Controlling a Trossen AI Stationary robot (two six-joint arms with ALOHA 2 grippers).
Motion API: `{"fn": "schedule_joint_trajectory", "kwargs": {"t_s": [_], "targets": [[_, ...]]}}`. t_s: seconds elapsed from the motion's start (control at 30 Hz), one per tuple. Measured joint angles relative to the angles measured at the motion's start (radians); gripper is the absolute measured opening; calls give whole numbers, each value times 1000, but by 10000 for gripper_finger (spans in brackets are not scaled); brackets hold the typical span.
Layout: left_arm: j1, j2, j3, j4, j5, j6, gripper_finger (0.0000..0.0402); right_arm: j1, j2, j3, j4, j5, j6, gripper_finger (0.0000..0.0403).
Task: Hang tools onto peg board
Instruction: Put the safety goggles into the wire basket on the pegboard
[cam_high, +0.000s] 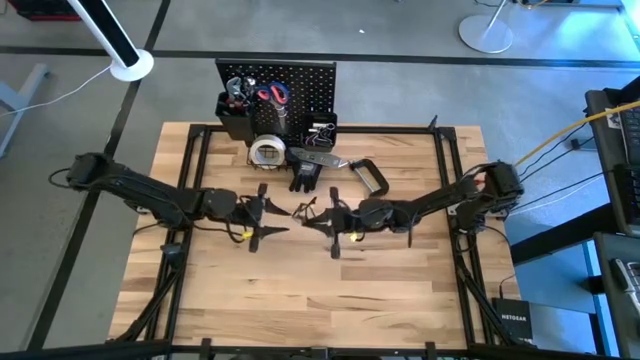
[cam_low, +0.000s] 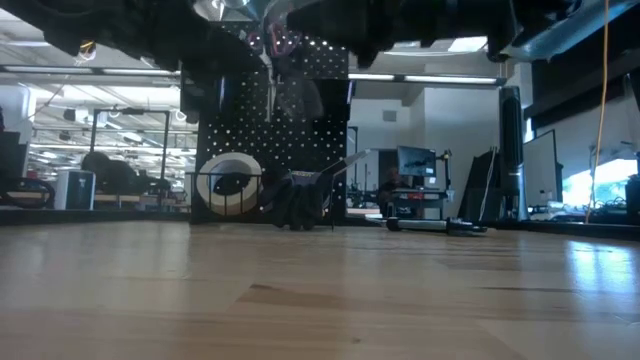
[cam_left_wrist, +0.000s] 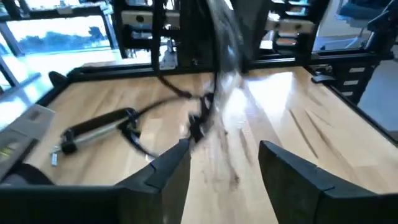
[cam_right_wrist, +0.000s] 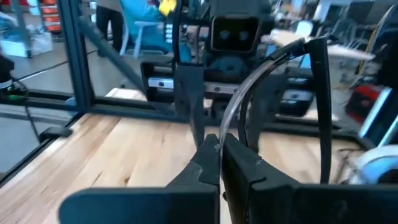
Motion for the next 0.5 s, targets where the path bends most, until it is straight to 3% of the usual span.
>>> {"fn": "schedule_joint_trajectory", "kwargs": {"t_s": [0.2, 0.33, 0.5], "targets": [[12, -55, -2, -44, 0, 42, 174, -5, -37, -51, 164, -30, 0, 4], [9, -13, -4, -30, 1, 53, 171, -28, 19, -70, 292, -131, 74, 3], [-5, 75, -4, 103, 0, 54, 171, -39, 90, -69, 395, -174, 124, 3]]}}
